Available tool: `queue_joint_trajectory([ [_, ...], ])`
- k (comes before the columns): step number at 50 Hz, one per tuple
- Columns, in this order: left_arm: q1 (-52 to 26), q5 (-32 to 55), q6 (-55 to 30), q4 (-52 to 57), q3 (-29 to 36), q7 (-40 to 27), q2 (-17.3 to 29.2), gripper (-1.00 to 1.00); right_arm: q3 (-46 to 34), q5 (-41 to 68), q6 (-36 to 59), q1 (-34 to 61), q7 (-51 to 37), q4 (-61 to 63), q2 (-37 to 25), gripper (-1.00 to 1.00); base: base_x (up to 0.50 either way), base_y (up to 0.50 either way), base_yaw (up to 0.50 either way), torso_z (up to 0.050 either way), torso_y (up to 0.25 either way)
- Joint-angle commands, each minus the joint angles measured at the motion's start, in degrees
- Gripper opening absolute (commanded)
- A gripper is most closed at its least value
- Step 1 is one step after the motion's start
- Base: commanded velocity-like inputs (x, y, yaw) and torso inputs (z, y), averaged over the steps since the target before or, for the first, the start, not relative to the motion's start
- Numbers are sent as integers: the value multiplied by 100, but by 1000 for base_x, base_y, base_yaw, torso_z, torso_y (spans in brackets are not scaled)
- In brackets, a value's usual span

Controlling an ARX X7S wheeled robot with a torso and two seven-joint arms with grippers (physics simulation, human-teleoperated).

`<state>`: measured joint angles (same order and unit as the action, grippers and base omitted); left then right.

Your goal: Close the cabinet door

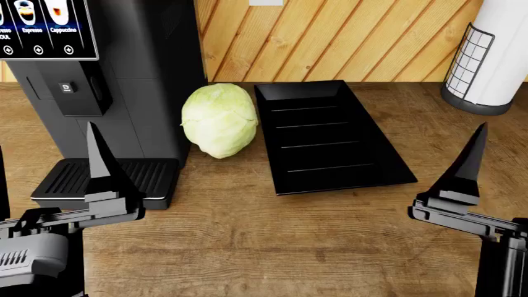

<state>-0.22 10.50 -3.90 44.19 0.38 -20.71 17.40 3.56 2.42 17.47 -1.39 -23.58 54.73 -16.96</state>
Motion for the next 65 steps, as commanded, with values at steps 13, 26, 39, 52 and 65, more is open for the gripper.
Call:
queue_joint_trajectory([
  [13, -50, 41, -164, 247, -33, -113, 94, 100, -349, 2390, -921, 113, -5378, 518, -5027, 100, 0, 0, 0, 0, 0],
  [26, -89, 33, -269, 396, 20, -140, 157, 100, 515, 3052, -1261, -188, -5940, 401, -5806, 100, 0, 0, 0, 0, 0],
  [39, -127, 31, -280, 401, 27, -188, 178, 100, 649, 3996, -1251, 753, -5810, -62, -6205, 100, 0, 0, 0, 0, 0],
  [52, -116, 8, -287, 427, 76, -216, 206, 100, 99, 4709, -1263, 2142, -5863, -460, -6804, 100, 0, 0, 0, 0, 0],
  [65, -52, -7, -146, 360, 74, -234, 220, 100, -1163, 5163, 349, 5239, -5139, -582, -5959, 100, 0, 0, 0, 0, 0],
])
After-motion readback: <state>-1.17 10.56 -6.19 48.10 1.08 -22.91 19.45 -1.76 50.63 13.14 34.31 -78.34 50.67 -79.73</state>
